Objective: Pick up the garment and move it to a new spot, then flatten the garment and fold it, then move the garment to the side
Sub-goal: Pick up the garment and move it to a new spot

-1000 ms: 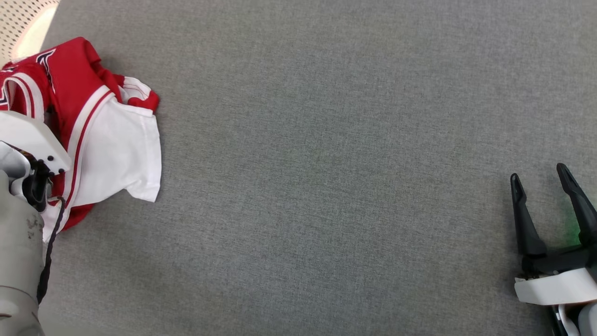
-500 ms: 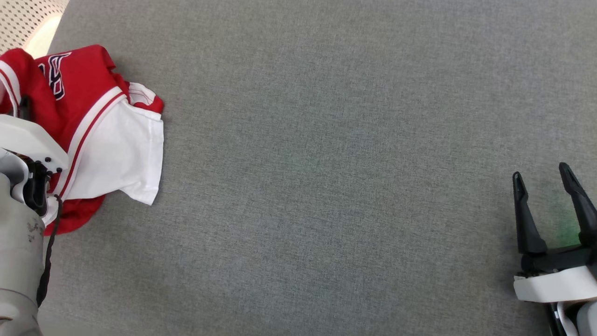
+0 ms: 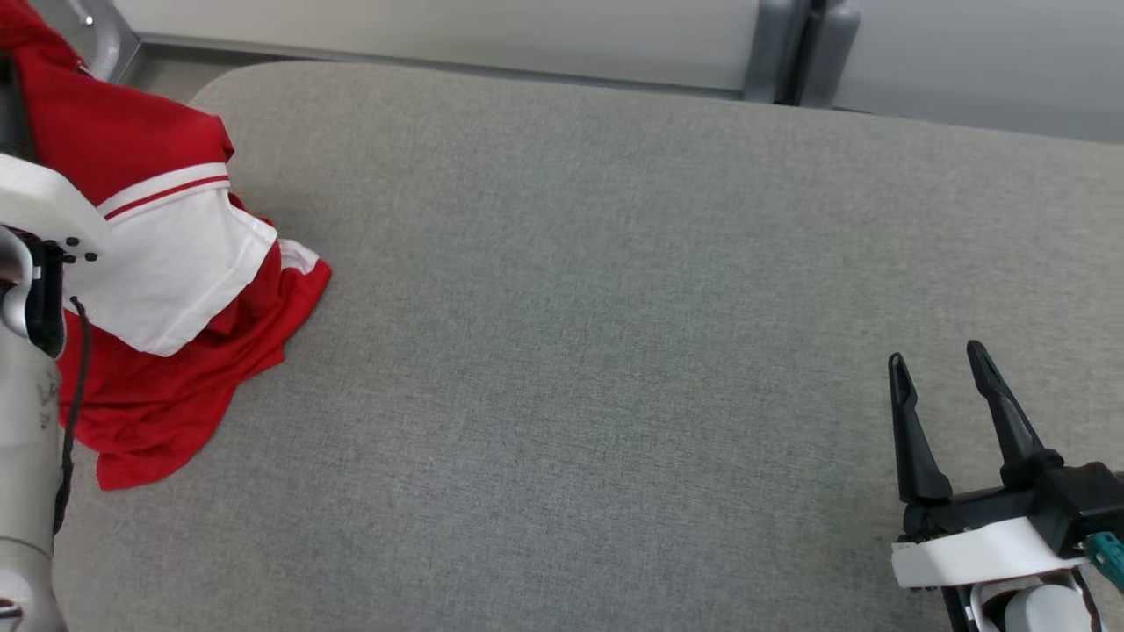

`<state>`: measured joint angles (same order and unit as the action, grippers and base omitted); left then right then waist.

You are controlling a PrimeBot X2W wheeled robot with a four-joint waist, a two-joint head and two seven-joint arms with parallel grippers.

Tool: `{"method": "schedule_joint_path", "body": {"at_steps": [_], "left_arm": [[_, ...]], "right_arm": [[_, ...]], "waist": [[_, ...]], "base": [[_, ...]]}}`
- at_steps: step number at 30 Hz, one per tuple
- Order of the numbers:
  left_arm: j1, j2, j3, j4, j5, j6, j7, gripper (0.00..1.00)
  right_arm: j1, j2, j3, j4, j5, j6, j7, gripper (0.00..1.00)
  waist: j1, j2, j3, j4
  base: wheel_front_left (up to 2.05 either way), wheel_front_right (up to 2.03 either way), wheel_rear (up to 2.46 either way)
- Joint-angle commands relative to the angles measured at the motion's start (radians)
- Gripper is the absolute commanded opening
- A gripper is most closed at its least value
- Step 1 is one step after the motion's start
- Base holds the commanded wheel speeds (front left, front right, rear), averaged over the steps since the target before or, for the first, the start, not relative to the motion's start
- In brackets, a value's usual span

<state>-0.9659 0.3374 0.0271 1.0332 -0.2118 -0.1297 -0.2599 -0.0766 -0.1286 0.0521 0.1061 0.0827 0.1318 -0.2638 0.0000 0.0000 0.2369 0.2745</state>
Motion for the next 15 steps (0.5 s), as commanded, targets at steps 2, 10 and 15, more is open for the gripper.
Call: {"method": "schedule_joint_path", "body": {"at_steps": [2, 10, 15], "left_arm": [[0.023, -0.004, -0.058, -0.079, -0.026, -0.001, -0.004, 0.00], [0.079, -0.023, -0.185, -0.323, -0.226, 0.000, 0.094, 0.00], [0.129, -0.023, -0.252, -0.527, -0.353, -0.001, 0.184, 0.00]], "right_arm": [[0.020, 0.021, 0.001, 0.007, 0.010, -0.002, -0.001, 1.00], [0.032, 0.055, 0.013, 0.012, 0.010, -0.002, -0.001, 1.00], [0.009, 0.065, 0.033, -0.003, 0.013, -0.002, -0.001, 1.00]], "waist": [[0.0000, 0.0000, -0.094, -0.063], [0.0000, 0.0000, -0.169, -0.181], [0.0000, 0.0000, -0.173, -0.292]], "base": [[0.00, 0.00, 0.00], [0.00, 0.00, 0.00], [0.00, 0.00, 0.00]]}}
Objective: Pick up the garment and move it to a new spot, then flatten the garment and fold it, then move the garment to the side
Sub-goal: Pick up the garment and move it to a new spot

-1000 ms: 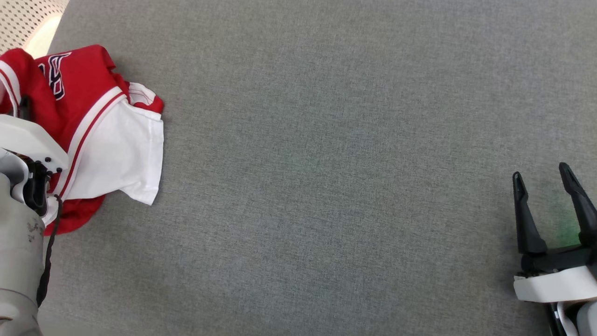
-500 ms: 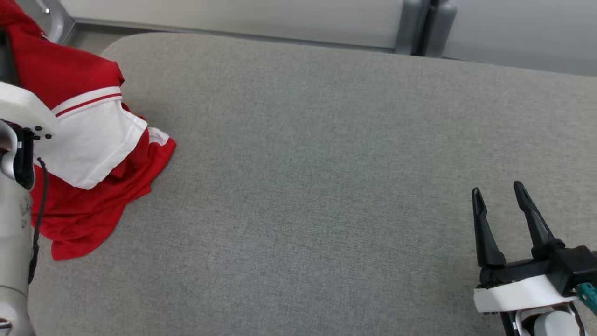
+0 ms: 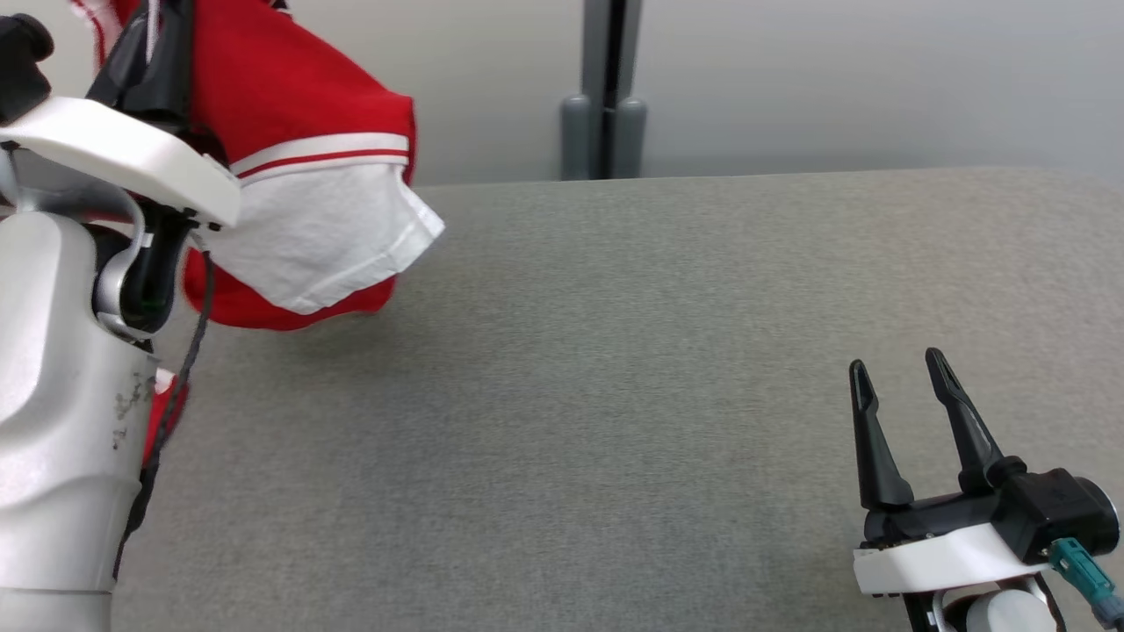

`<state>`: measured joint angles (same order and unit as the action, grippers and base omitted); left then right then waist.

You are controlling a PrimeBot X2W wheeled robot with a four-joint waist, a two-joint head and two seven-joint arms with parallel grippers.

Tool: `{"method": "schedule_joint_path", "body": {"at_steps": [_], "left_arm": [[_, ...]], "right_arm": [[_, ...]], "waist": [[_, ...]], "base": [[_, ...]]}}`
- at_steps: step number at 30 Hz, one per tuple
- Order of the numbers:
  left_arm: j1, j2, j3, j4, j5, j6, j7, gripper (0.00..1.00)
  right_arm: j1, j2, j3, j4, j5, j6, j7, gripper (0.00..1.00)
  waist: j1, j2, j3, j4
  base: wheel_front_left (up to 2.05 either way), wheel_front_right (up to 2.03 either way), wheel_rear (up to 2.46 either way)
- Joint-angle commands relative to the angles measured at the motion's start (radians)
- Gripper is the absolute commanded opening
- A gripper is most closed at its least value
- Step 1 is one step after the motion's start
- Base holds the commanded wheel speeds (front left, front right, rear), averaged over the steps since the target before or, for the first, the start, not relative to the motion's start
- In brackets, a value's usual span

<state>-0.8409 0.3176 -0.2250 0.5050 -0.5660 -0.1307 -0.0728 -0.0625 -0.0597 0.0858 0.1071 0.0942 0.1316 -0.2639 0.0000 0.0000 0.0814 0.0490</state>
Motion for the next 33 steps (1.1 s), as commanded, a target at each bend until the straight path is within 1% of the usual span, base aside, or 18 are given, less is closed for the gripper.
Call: {"method": "schedule_joint_path", "body": {"at_steps": [1, 4, 7, 10, 13, 17, 20, 24, 27, 28, 29, 31, 33], "left_arm": [[0.012, -0.006, -0.010, -0.034, -0.018, 0.000, 0.013, 0.00], [0.038, -0.016, -0.029, -0.122, -0.045, 0.000, 0.043, 0.00], [0.052, -0.044, -0.060, -0.182, -0.049, 0.004, 0.065, 0.00], [0.066, -0.063, -0.095, -0.201, -0.035, 0.013, 0.084, 0.00], [0.082, -0.086, -0.140, -0.178, -0.010, 0.018, 0.093, 0.00], [0.108, -0.114, -0.200, -0.098, 0.022, 0.014, 0.071, 0.00], [0.124, -0.126, -0.258, 0.009, 0.068, 0.011, 0.039, 0.00], [0.118, -0.134, -0.348, 0.168, 0.164, 0.009, -0.056, 0.00], [0.093, -0.160, -0.370, 0.266, 0.195, 0.020, -0.133, 0.00], [0.086, -0.169, -0.372, 0.286, 0.202, 0.024, -0.154, 0.65], [0.079, -0.177, -0.371, 0.300, 0.208, 0.028, -0.170, 1.00], [0.077, -0.187, -0.358, 0.305, 0.213, 0.036, -0.187, 1.00], [0.091, -0.189, -0.325, 0.258, 0.214, 0.049, -0.193, 1.00]], "right_arm": [[-0.011, -0.002, -0.002, -0.007, 0.004, -0.002, -0.001, 1.00], [-0.027, 0.003, 0.005, -0.015, 0.007, -0.002, -0.001, 1.00], [-0.036, 0.005, -0.003, -0.022, 0.010, -0.002, -0.001, 1.00], [-0.043, 0.008, -0.003, -0.026, 0.014, -0.002, -0.001, 1.00], [-0.048, 0.009, -0.008, -0.032, 0.029, -0.002, -0.001, 1.00], [-0.061, 0.009, -0.008, -0.042, 0.053, -0.002, -0.001, 1.00], [-0.070, 0.009, -0.007, -0.046, 0.062, -0.002, -0.001, 1.00], [-0.093, 0.009, 0.013, -0.046, 0.063, -0.002, -0.001, 1.00], [-0.103, 0.008, 0.022, -0.043, 0.055, -0.002, -0.001, 1.00], [-0.104, 0.009, 0.026, -0.042, 0.053, -0.002, -0.001, 1.00], [-0.105, 0.009, 0.032, -0.040, 0.051, -0.002, -0.001, 1.00], [-0.102, 0.009, 0.043, -0.038, 0.049, -0.002, -0.001, 1.00], [-0.093, 0.008, 0.051, -0.034, 0.051, -0.002, -0.001, 1.00]], "waist": [[0.0000, 0.0000, -0.013, -0.087], [0.0000, 0.0000, 0.002, -0.155], [0.0000, 0.0000, 0.024, -0.213], [0.0000, 0.0000, 0.053, -0.265], [0.0000, 0.0000, 0.083, -0.299], [0.0000, 0.0000, 0.125, -0.324], [0.0000, 0.0000, 0.158, -0.332], [0.0000, 0.0000, 0.199, -0.336], [0.0000, 0.0000, 0.210, -0.336], [0.0000, 0.0000, 0.210, -0.333], [0.0000, 0.0000, 0.207, -0.328], [0.0000, 0.0000, 0.195, -0.316], [0.0000, 0.0000, 0.174, -0.301]], "base": [[0.00, 0.00, 0.00], [0.00, 0.00, 0.00], [0.00, 0.00, 0.00], [0.00, 0.00, 0.00], [0.00, 0.00, 0.00], [0.00, 0.00, 0.00], [0.00, 0.00, 0.00], [0.00, 0.00, 0.00], [0.00, 0.00, 0.00], [0.00, 0.00, 0.00], [0.00, 0.00, 0.00], [0.00, 0.00, 0.00], [0.00, 0.00, 0.00]]}}
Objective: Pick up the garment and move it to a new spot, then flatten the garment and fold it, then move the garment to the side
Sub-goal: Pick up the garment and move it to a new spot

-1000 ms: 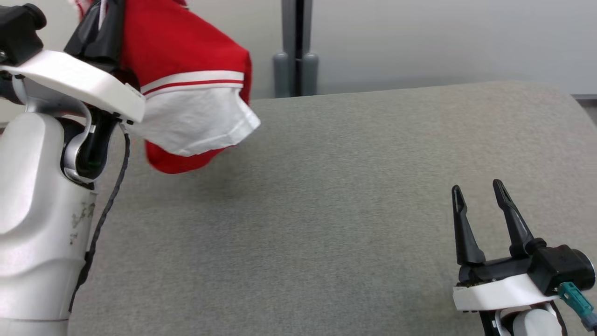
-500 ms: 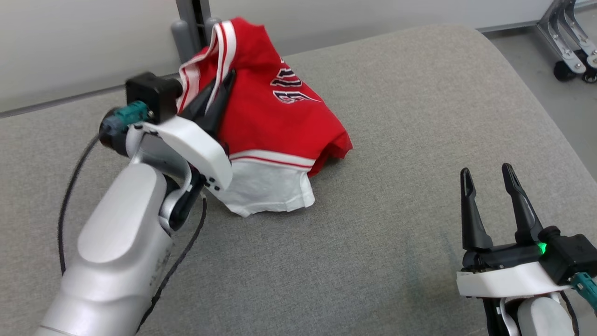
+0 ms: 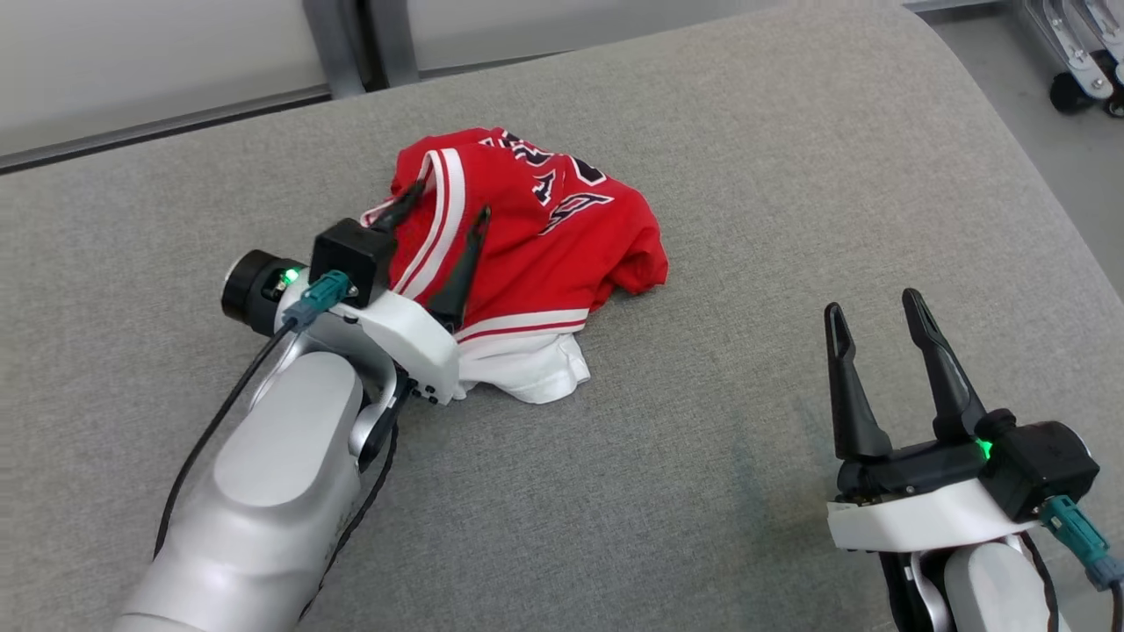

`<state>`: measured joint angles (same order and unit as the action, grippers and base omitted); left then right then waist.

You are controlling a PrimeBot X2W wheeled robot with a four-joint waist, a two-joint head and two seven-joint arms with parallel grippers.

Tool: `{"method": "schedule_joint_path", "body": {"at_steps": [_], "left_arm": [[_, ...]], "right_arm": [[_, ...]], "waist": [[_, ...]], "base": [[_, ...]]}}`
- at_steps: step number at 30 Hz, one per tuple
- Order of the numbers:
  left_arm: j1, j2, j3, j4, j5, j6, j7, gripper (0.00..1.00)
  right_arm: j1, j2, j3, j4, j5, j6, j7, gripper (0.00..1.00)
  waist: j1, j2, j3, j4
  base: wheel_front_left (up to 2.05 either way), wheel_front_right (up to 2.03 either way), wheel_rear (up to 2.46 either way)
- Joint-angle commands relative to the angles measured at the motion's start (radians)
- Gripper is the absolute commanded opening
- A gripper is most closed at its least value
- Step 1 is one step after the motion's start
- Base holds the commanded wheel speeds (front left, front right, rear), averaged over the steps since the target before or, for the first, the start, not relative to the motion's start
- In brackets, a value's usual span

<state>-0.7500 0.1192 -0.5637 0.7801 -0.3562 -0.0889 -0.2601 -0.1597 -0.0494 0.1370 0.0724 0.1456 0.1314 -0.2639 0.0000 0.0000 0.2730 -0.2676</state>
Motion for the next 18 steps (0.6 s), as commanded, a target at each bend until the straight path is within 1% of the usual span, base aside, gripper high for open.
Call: {"method": "schedule_joint_path", "body": {"at_steps": [1, 6, 7, 8, 9, 12, 15, 18], "left_arm": [[0.022, 0.010, 0.033, -0.058, 0.009, 0.012, -0.005, 1.00], [0.196, 0.018, 0.147, -0.257, 0.032, 0.045, -0.004, 1.00], [0.237, 0.017, 0.165, -0.289, 0.039, 0.048, -0.004, 1.00], [0.237, 0.017, 0.165, -0.289, 0.039, 0.048, -0.004, 1.00], [0.322, 0.011, 0.213, -0.349, 0.045, 0.066, -0.004, 1.00], [0.442, -0.004, 0.301, -0.439, 0.058, 0.093, -0.004, 1.00], [0.550, -0.027, 0.373, -0.523, 0.085, 0.101, -0.004, 1.00], [0.642, -0.042, 0.439, -0.596, 0.119, 0.104, -0.004, 1.00]], "right_arm": [[0.009, -0.002, 0.004, 0.002, -0.002, -0.001, -0.001, 1.00], [0.047, -0.002, 0.017, 0.015, -0.005, -0.001, -0.001, 1.00], [0.059, -0.002, 0.018, 0.019, -0.008, -0.001, -0.001, 1.00], [0.059, -0.002, 0.018, 0.019, -0.008, -0.001, -0.001, 1.00], [0.077, -0.002, 0.025, 0.025, -0.013, -0.001, -0.001, 1.00], [0.099, -0.002, 0.034, 0.029, -0.032, -0.001, -0.001, 1.00], [0.124, -0.002, 0.031, 0.029, -0.048, -0.001, -0.001, 1.00], [0.139, -0.002, 0.028, 0.033, -0.054, -0.001, -0.001, 1.00]], "waist": [[0.0000, 0.0000, -0.031, 0.026], [0.0000, 0.0000, -0.110, 0.089], [0.0000, 0.0000, -0.128, 0.106], [0.0000, 0.0000, -0.128, 0.106], [0.0000, 0.0000, -0.161, 0.135], [0.0000, 0.0000, -0.203, 0.179], [0.0000, 0.0000, -0.236, 0.220], [0.0000, 0.0000, -0.255, 0.244]], "base": [[0.00, 0.00, 0.00], [0.00, 0.00, 0.00], [0.00, 0.00, 0.00], [0.00, 0.00, 0.00], [0.00, 0.00, 0.00], [0.00, 0.00, 0.00], [0.00, 0.00, 0.00], [0.00, 0.00, 0.00]]}}
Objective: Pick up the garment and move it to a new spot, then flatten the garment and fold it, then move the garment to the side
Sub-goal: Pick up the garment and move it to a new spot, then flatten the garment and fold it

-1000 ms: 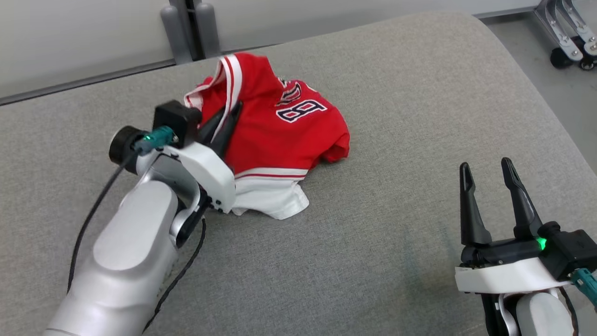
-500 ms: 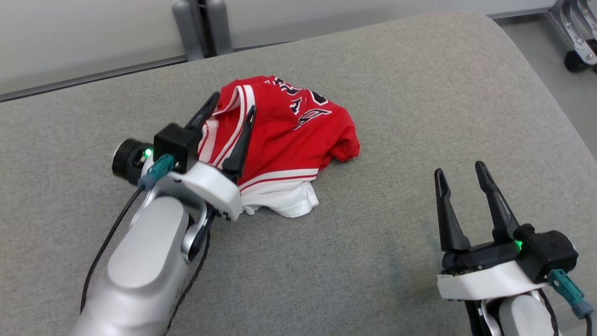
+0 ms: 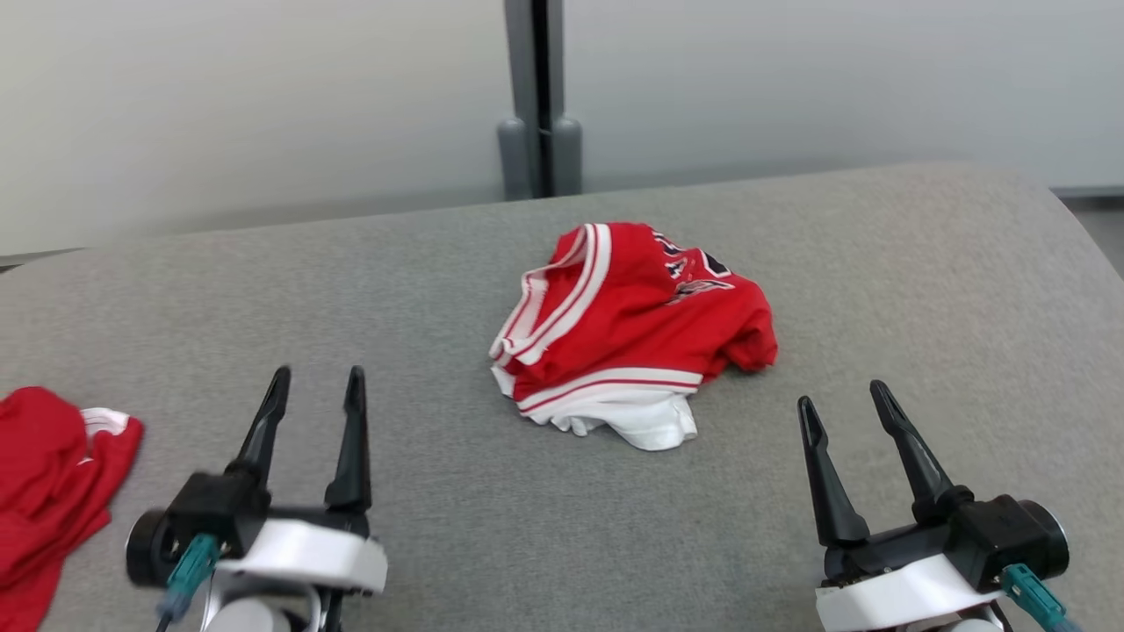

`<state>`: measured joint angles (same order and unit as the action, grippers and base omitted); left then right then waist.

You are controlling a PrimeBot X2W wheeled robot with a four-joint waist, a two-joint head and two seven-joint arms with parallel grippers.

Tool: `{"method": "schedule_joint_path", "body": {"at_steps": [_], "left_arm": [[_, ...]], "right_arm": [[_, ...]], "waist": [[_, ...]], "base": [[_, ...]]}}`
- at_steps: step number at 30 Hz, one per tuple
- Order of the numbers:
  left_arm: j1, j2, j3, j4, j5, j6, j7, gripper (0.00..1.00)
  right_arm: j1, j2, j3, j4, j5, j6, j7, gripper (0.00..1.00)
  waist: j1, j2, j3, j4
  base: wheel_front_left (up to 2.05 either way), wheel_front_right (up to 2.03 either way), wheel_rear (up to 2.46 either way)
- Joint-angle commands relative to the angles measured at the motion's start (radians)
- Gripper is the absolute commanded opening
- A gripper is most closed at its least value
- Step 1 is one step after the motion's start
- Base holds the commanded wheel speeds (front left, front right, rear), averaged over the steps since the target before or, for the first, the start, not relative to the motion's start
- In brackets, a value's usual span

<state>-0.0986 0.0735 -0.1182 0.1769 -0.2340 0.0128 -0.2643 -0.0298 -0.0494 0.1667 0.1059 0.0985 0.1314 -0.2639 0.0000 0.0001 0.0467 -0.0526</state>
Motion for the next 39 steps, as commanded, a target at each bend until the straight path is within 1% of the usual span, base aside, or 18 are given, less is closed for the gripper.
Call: {"method": "schedule_joint_path", "body": {"at_steps": [1, 7, 10, 12, 15, 30, 39], "left_arm": [[0.021, -0.003, 0.009, -0.010, 0.008, 0.000, 0.000, 1.00], [0.167, -0.017, 0.061, -0.069, 0.053, -0.019, 0.000, 1.00], [0.224, -0.021, 0.078, -0.093, 0.063, -0.009, 0.000, 1.00], [0.253, -0.022, 0.078, -0.105, 0.055, -0.004, 0.000, 1.00], [0.285, -0.021, 0.077, -0.118, 0.075, 0.003, 0.000, 1.00], [0.291, -0.021, 0.090, -0.146, 0.079, 0.021, 0.000, 1.00], [0.287, -0.022, 0.088, -0.143, 0.082, 0.023, 0.000, 1.00]], "right_arm": [[0.014, -0.002, -0.005, 0.001, -0.005, -0.001, -0.001, 1.00], [0.062, -0.002, -0.021, 0.004, 0.000, -0.001, -0.001, 1.00], [0.083, -0.002, -0.031, 0.007, 0.002, -0.001, -0.001, 1.00], [0.095, -0.002, -0.040, 0.009, 0.004, -0.001, -0.001, 1.00], [0.106, -0.002, -0.045, 0.004, -0.010, -0.001, -0.001, 1.00], [0.108, -0.002, -0.052, -0.008, -0.014, -0.001, -0.001, 1.00], [0.101, -0.002, -0.047, -0.004, -0.009, -0.001, -0.001, 1.00]], "waist": [[0.0000, -0.0001, -0.035, 0.035], [0.0000, -0.0001, -0.066, 0.058], [0.0000, -0.0001, -0.077, 0.058], [0.0000, -0.0001, -0.082, 0.058], [0.0000, -0.0001, -0.087, 0.056], [0.0000, -0.0001, -0.098, 0.050], [0.0000, -0.0001, -0.101, 0.047]], "base": [[0.00, 0.00, 0.00], [0.00, 0.00, 0.00], [0.00, 0.00, 0.00], [0.00, 0.00, 0.00], [0.00, 0.00, 0.00], [0.00, 0.00, 0.00], [0.00, 0.00, 0.00]]}}
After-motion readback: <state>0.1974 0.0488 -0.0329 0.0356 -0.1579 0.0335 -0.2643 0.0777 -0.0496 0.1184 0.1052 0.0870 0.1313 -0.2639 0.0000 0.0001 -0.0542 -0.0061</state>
